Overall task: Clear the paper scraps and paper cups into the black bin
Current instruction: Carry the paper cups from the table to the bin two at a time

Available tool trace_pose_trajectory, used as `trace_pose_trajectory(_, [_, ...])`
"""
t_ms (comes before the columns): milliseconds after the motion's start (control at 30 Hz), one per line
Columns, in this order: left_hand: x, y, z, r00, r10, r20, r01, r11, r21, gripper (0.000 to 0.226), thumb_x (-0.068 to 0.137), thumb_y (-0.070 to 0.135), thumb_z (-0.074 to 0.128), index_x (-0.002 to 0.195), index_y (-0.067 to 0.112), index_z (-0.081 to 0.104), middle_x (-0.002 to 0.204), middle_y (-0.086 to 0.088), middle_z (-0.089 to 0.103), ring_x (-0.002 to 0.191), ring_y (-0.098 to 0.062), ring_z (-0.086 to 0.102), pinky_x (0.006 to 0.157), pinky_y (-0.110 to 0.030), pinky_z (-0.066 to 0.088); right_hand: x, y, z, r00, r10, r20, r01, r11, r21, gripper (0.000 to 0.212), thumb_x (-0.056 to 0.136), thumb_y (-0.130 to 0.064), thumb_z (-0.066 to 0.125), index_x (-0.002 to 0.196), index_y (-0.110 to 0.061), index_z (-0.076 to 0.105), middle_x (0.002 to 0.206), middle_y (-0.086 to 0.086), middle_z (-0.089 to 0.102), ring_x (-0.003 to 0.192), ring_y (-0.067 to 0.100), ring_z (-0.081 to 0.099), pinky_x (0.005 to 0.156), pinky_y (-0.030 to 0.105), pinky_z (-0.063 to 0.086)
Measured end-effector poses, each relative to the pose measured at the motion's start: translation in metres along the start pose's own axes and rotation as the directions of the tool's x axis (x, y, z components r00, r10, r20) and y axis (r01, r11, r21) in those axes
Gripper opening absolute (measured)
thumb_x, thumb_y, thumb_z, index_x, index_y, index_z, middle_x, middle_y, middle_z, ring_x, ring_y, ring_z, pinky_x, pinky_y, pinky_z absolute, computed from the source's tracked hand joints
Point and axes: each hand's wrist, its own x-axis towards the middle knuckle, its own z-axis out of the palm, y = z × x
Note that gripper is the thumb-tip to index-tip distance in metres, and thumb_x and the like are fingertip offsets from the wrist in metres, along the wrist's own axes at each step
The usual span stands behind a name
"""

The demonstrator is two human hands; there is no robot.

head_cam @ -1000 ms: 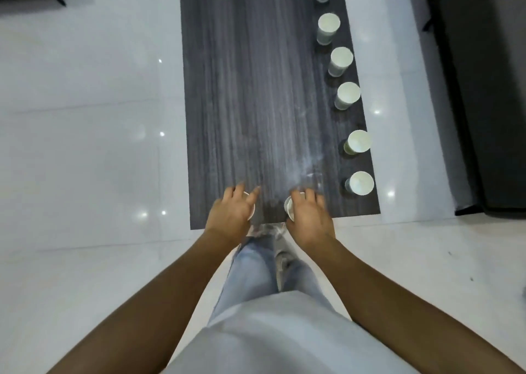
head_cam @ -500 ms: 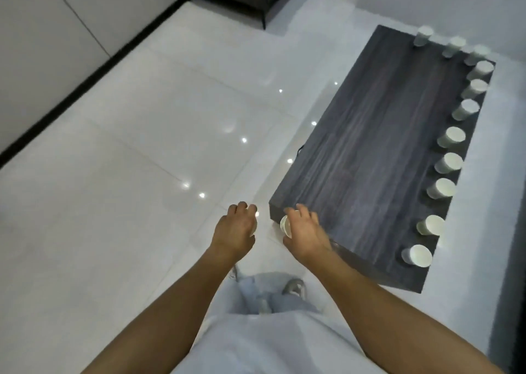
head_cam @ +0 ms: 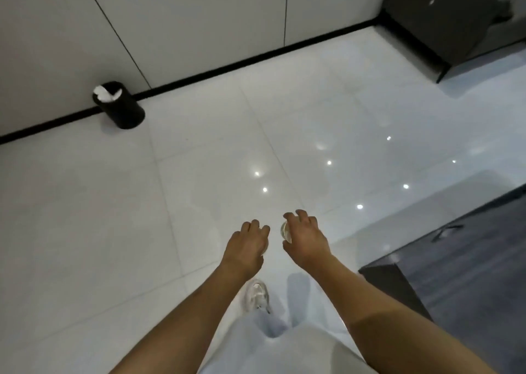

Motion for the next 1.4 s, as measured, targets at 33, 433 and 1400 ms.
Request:
trace_pose_trajectory(33, [-0.001,-0.023,-0.003,1.000,-0.023,-0.002,0.023,1.000,0.000,0.049,0.083,0.014,0.063,0.128,0.015,0.043,0.123,-0.007,0.047,0.112,-0.024,0.046,0.080,-0.031,0.044,0.013,-0.022,0.002,1.000,-0.028,0.012,0.028,1.000,-0.007,0.057,0.090,-0.020,0.061,0.141,-0.020,0.036,0.149,0.005,0.030,0.131,0.026,0.034,0.094,0.035,0.047])
trace_pose_trajectory(433, [0.023,-0.215,-0.044,0.956,-0.294,-0.005,0.289,0.942,-0.170,0.045,0.085,0.016,0.060,0.127,0.015,0.044,0.124,-0.005,0.045,0.114,-0.024,0.044,0.082,-0.032,0.046,0.162,-0.184,0.012,0.947,-0.266,0.179,0.292,0.946,-0.140,0.060,0.089,-0.023,0.062,0.142,-0.022,0.034,0.147,0.005,0.031,0.128,0.026,0.037,0.093,0.034,0.048])
trace_pose_trajectory(1400, [0.280,-0.720,-0.232,0.714,-0.694,0.088,0.655,0.619,-0.434,0.053,0.090,0.023,0.058,0.137,0.014,0.036,0.136,-0.005,0.039,0.126,-0.021,0.037,0.093,-0.032,0.047,0.677,-0.576,-0.030,0.800,-0.488,0.349,0.569,0.801,-0.186,0.061,0.087,-0.018,0.058,0.143,-0.023,0.034,0.149,0.003,0.029,0.131,0.026,0.034,0.091,0.034,0.049])
